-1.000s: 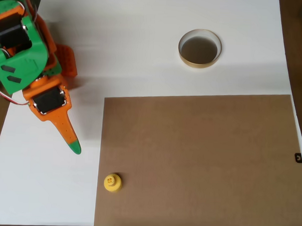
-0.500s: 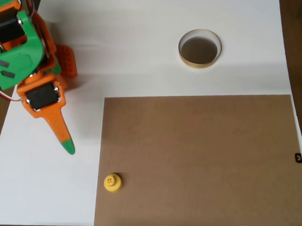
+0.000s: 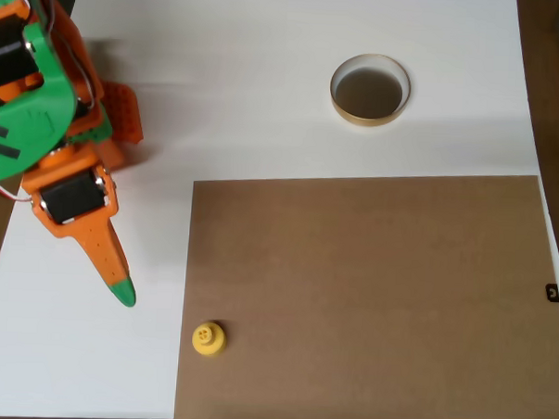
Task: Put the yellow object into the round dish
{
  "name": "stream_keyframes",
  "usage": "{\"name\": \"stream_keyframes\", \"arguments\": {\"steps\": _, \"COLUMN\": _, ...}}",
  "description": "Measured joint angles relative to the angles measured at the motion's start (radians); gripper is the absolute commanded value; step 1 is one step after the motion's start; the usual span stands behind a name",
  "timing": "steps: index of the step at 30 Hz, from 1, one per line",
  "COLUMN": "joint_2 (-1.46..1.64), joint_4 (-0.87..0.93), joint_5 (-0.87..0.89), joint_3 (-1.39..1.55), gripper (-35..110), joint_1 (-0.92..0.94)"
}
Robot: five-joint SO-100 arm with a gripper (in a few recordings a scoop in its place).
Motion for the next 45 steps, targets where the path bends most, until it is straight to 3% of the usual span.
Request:
{"name": "stream_keyframes", "arguments": {"steps": 13, "joint_2": -0.331, "joint_4": -0.023, "joint_5": 0.002, "joint_3": -0.166, "gripper": 25, "joint_1": -0.038}}
{"name": "stream_keyframes", "arguments": {"steps": 18, "joint_2": -0.495, "joint_4": -0.023, "joint_5": 0.017, "joint_3": -0.247, "gripper": 14, "joint_1": -0.041}}
{"name": "stream_keyframes", "arguments": {"steps": 30, "joint_2": -0.79, "joint_4": 0.011, "joint_5": 0.041, "joint_3": -0.465, "gripper": 30, "joint_1": -0.137}}
{"name": "stream_keyframes", "arguments": {"steps": 45, "joint_2": -1.132, "joint_4": 0.031, "joint_5": 0.072, "joint_3": -0.612, "gripper": 28, "joint_1": -0.16}}
